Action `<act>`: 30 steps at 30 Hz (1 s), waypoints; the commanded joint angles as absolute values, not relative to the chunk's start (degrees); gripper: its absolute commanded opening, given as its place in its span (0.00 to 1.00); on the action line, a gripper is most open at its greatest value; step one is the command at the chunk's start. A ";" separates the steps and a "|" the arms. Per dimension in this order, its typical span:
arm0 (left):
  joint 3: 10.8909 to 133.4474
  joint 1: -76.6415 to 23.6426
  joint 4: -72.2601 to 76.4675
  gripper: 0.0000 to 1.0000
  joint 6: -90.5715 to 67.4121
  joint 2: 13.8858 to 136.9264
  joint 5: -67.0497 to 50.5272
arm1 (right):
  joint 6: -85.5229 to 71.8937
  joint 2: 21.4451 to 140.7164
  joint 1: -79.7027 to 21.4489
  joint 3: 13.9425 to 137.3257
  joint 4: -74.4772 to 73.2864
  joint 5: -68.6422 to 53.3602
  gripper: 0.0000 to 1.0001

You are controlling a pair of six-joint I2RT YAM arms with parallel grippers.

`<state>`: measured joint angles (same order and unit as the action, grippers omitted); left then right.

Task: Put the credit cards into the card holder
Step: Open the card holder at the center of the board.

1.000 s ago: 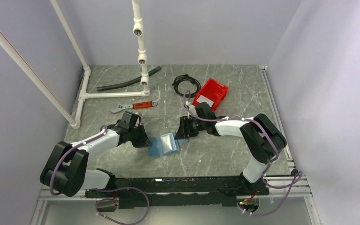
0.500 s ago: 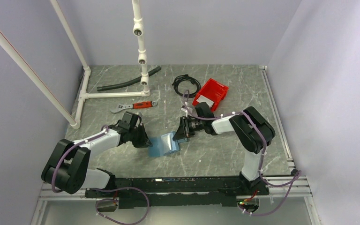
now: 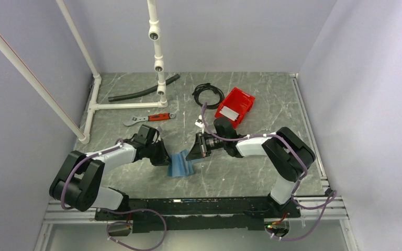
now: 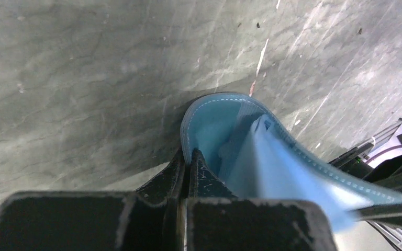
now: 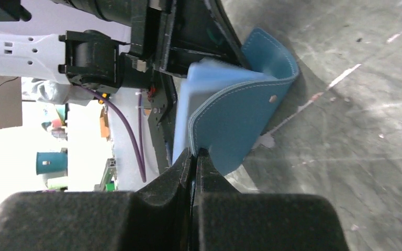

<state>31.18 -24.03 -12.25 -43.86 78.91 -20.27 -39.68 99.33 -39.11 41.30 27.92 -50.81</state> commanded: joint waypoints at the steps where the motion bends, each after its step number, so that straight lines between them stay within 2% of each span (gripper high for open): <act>1: 31.51 -23.99 -9.36 0.00 -43.92 80.51 -20.78 | -44.28 100.16 -41.33 43.07 35.71 -52.52 0.00; 5: 31.63 -23.99 -8.49 0.00 -43.81 80.91 -21.49 | -47.55 102.35 -42.45 44.12 39.14 -52.95 0.00; 16: 31.30 -23.99 -13.21 0.00 -43.15 76.46 -18.28 | -41.35 102.32 -36.90 41.12 29.03 -48.34 0.00; 26: 30.43 -23.99 -16.77 0.55 -44.73 68.94 -17.93 | -36.64 103.01 -34.64 39.07 23.87 -45.00 0.00; 30: 31.06 -23.99 -20.38 0.67 -44.18 66.06 -16.53 | -35.84 102.49 -34.71 38.97 23.07 -44.88 0.00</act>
<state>30.52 -23.99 -16.62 -44.38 69.04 -18.44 -38.76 102.87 -34.89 39.27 23.94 -46.26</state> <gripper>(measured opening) 0.620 0.030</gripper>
